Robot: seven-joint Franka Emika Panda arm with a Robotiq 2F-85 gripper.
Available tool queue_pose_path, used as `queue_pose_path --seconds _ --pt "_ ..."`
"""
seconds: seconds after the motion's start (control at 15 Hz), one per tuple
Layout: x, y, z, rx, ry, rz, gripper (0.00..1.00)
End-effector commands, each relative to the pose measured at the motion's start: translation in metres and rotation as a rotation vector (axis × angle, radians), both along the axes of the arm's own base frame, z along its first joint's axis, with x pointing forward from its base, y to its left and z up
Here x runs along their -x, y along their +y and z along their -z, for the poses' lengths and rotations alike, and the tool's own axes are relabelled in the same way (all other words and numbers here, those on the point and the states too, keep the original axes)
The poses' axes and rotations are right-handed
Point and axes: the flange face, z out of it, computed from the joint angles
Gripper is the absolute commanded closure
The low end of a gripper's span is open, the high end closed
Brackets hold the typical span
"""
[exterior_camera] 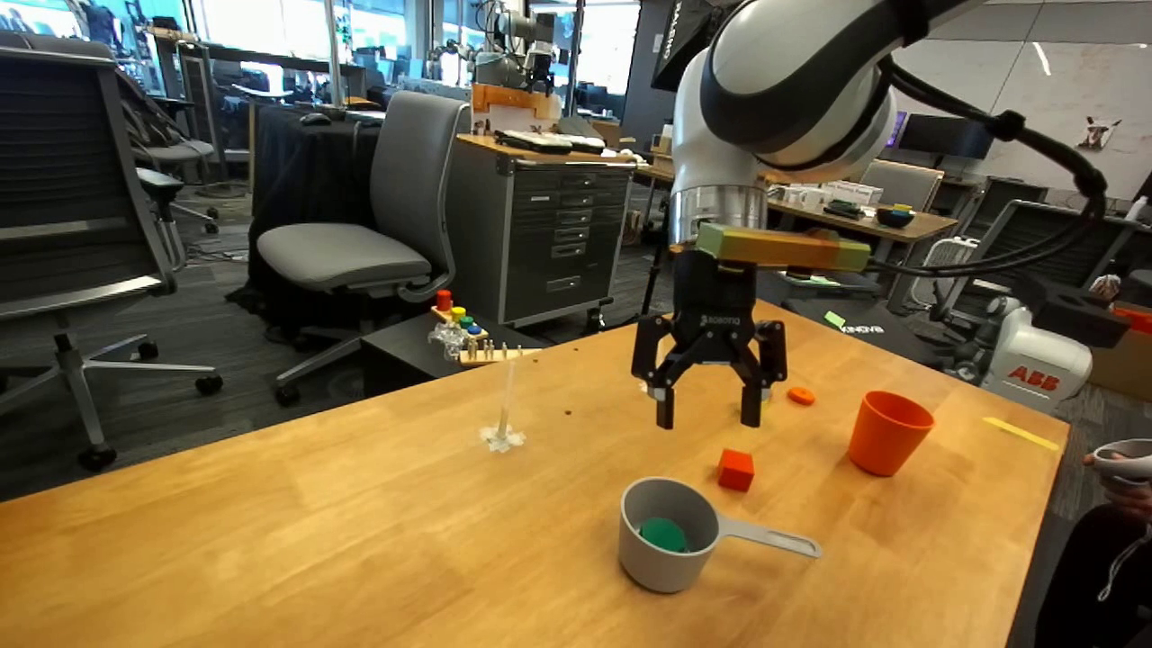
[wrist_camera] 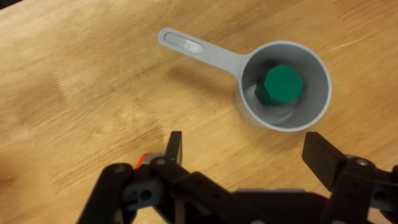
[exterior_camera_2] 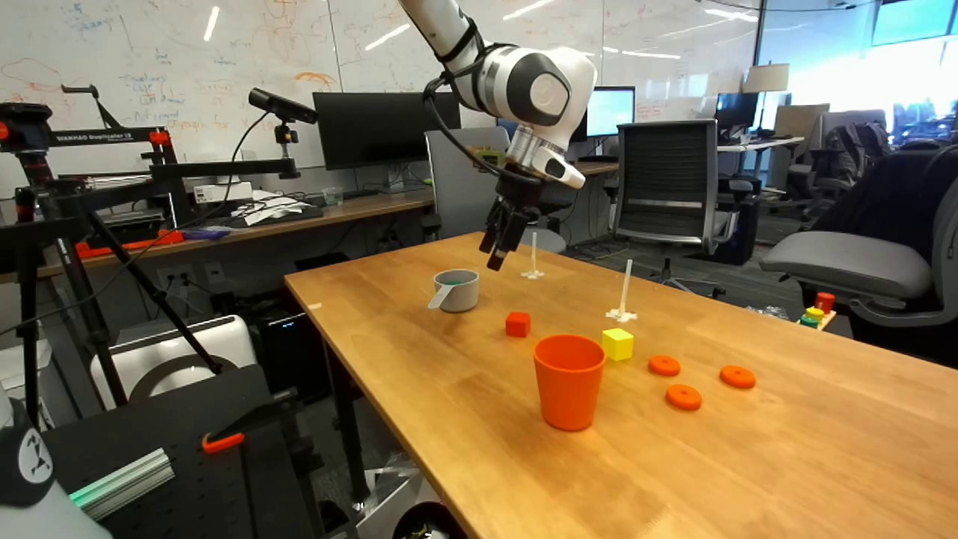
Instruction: Put the green, orange and yellow blocks in the pot
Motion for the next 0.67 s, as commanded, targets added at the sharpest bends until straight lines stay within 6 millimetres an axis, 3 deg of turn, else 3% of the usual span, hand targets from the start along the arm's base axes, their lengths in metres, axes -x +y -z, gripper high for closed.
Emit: queue_pose_path --seconds 0.0,0.33,0.4,0.47,0.6 --pt "0.003 -0.027 -0.021 0.063 -0.007 0.071 0.00" --pt "0.001 -0.066 -0.014 0.070 -0.014 0.303 0.00" --pt "0.006 -0.064 -0.016 0.067 0.008 0.295 0.00" --pt "-0.006 -0.062 -0.006 0.079 -0.002 0.236 0.00" --pt "-0.003 -0.068 -0.003 0.077 0.012 0.261 0.00"
